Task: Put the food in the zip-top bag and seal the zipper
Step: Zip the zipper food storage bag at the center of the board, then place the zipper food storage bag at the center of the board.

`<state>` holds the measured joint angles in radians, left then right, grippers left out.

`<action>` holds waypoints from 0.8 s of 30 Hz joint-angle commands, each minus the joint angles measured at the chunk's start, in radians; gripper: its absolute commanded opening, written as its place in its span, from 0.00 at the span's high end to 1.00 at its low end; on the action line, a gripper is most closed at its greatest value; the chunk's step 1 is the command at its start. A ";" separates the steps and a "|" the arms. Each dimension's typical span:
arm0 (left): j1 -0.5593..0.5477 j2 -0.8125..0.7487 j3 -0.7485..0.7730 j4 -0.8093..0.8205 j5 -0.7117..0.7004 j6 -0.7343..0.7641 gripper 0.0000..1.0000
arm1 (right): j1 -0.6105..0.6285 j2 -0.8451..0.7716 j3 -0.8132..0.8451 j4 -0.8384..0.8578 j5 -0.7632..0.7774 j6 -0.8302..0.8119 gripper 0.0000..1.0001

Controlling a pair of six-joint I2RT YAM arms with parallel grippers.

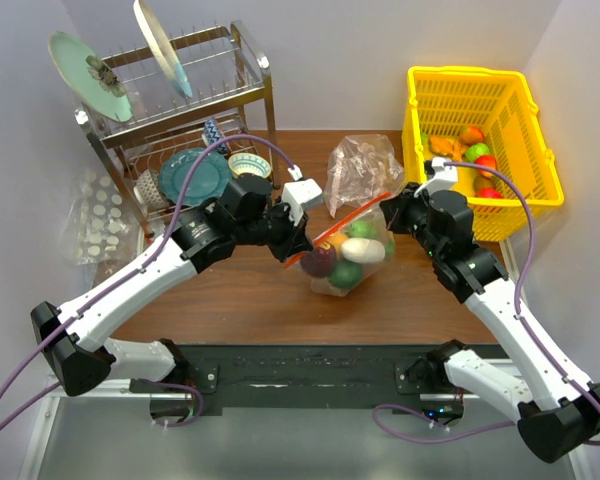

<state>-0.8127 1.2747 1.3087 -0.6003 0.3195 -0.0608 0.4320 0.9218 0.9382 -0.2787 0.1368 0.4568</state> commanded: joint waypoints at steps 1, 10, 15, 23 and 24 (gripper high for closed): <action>0.000 -0.052 -0.022 -0.085 0.006 -0.020 1.00 | -0.048 0.023 0.077 -0.016 0.329 -0.021 1.00; 0.001 -0.051 -0.035 -0.084 -0.010 -0.022 1.00 | -0.070 0.034 0.068 -0.036 0.391 0.005 1.00; 0.001 -0.049 -0.037 -0.085 -0.037 -0.028 1.00 | -0.070 0.037 0.057 -0.017 0.348 0.014 1.00; 0.055 0.037 0.029 -0.150 -0.290 -0.105 1.00 | -0.072 0.092 0.010 0.093 0.083 0.046 1.00; 0.066 0.043 0.047 -0.151 -0.318 -0.118 1.00 | -0.072 0.101 0.007 0.123 0.049 0.042 1.00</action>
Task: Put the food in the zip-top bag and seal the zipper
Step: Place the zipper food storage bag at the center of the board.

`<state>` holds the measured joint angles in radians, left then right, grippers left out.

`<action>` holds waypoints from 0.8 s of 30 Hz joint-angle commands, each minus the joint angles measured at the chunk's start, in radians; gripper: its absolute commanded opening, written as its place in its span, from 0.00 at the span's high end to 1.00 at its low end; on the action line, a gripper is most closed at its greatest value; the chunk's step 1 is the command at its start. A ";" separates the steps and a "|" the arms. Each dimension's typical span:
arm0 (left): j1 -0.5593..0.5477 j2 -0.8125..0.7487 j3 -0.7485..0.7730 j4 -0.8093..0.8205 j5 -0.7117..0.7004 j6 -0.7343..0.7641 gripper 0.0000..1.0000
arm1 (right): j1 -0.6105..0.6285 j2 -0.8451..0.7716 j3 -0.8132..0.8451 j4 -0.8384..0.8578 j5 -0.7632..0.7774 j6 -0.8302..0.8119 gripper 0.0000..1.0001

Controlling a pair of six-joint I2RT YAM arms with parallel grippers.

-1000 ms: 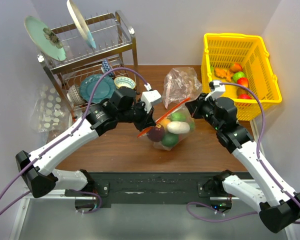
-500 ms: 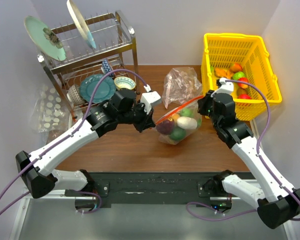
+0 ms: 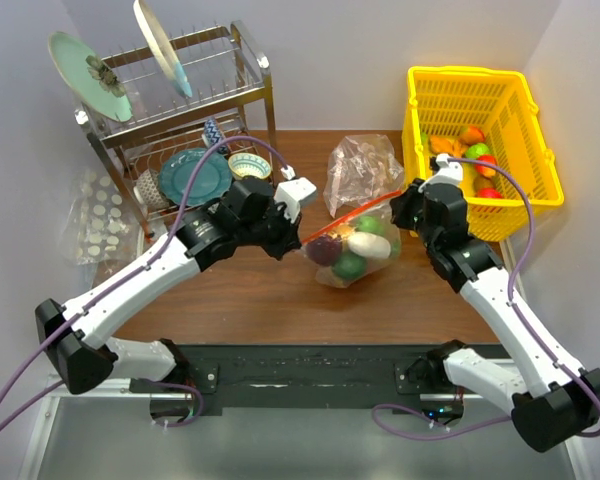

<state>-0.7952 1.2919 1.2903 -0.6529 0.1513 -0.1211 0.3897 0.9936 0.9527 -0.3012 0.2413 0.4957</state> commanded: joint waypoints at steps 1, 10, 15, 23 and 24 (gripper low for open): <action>0.060 0.032 0.075 -0.105 -0.186 -0.064 1.00 | -0.029 0.039 -0.008 0.157 -0.080 0.000 1.00; 0.194 0.066 0.129 -0.083 -0.314 -0.103 1.00 | -0.028 0.215 0.069 0.162 -0.204 -0.028 1.00; 0.218 0.073 0.106 -0.047 -0.299 -0.103 1.00 | -0.028 0.272 0.109 0.163 -0.238 -0.040 0.93; 0.223 0.012 0.072 -0.005 -0.288 -0.103 0.62 | -0.029 0.220 0.127 0.155 -0.275 -0.074 0.37; 0.223 0.001 0.070 -0.004 -0.289 -0.104 0.60 | -0.029 0.208 0.129 0.145 -0.270 -0.078 0.34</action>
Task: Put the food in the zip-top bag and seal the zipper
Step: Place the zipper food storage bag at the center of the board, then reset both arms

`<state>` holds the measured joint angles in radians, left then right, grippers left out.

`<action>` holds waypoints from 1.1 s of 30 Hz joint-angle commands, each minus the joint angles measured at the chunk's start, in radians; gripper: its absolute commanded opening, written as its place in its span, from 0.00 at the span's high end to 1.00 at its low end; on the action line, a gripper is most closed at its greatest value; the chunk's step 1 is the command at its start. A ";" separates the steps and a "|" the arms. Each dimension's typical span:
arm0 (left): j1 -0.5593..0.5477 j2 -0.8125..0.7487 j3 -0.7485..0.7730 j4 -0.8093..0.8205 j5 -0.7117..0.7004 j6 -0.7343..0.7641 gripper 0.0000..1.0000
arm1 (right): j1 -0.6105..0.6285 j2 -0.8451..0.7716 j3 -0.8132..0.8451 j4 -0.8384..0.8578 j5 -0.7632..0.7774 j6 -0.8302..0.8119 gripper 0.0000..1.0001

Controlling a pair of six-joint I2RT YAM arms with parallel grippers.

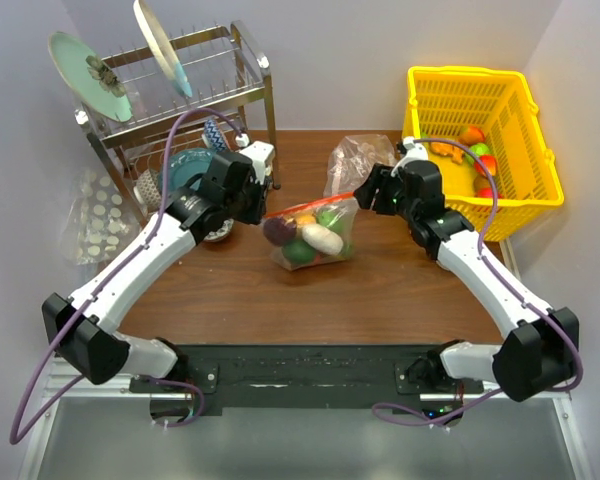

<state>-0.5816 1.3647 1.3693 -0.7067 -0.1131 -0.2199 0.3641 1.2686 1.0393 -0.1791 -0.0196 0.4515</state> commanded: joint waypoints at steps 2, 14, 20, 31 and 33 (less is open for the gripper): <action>0.008 -0.110 -0.021 0.055 -0.025 -0.009 0.55 | -0.004 -0.107 0.050 0.004 0.000 -0.040 0.25; 0.008 -0.538 -0.358 0.305 0.015 -0.007 0.00 | -0.004 -0.392 -0.037 -0.218 0.018 -0.048 0.01; 0.008 -0.778 -0.525 0.363 0.001 -0.009 0.00 | -0.002 -0.604 -0.125 -0.364 0.109 -0.027 0.01; 0.008 -0.820 -0.612 0.395 -0.025 0.008 0.02 | -0.002 -0.844 -0.255 -0.382 0.227 -0.042 0.01; 0.009 -0.803 -0.601 0.377 -0.023 0.005 0.02 | -0.002 -0.838 -0.255 -0.381 0.227 -0.045 0.01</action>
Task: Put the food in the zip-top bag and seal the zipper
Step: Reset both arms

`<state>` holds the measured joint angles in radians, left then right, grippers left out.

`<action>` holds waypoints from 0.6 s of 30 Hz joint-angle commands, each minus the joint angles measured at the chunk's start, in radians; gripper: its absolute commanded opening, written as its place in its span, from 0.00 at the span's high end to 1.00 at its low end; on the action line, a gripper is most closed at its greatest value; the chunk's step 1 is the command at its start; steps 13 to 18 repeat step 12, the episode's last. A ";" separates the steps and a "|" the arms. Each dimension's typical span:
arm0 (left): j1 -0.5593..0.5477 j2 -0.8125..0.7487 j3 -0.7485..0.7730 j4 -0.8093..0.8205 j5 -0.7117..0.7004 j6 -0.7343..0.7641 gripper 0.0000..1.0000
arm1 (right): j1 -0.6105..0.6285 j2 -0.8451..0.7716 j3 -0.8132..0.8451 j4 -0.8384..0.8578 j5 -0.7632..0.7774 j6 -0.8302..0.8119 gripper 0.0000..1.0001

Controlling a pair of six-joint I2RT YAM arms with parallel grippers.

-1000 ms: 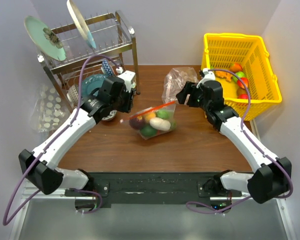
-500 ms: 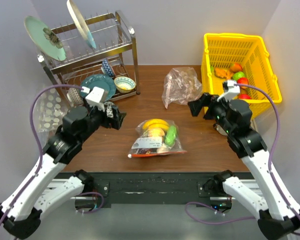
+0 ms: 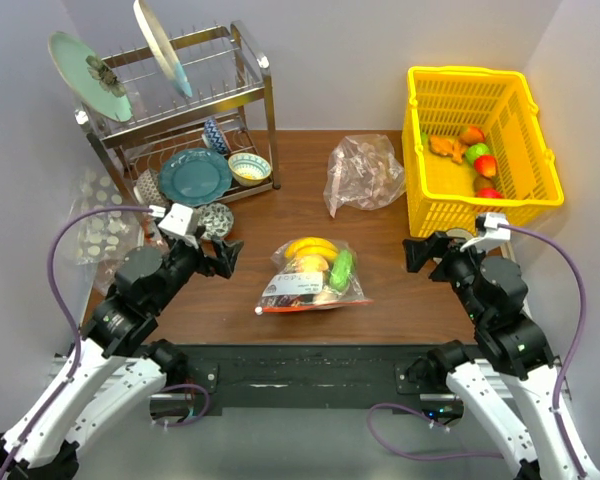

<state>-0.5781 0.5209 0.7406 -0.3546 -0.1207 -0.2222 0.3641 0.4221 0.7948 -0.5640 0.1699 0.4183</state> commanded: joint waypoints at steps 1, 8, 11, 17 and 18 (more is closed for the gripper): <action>0.004 0.050 0.031 0.025 -0.016 0.009 0.02 | -0.002 0.010 -0.009 0.003 0.040 -0.012 0.01; 0.006 0.021 0.014 0.037 -0.030 0.010 0.02 | -0.002 0.038 0.001 -0.008 0.014 0.007 0.01; 0.006 0.018 0.014 0.037 -0.043 0.014 0.02 | -0.002 0.029 -0.009 0.006 0.010 0.010 0.01; 0.004 0.018 0.014 0.036 -0.043 0.014 0.02 | -0.004 0.021 -0.009 0.007 0.008 0.007 0.01; 0.004 0.018 0.014 0.036 -0.043 0.014 0.02 | -0.004 0.021 -0.009 0.007 0.008 0.007 0.01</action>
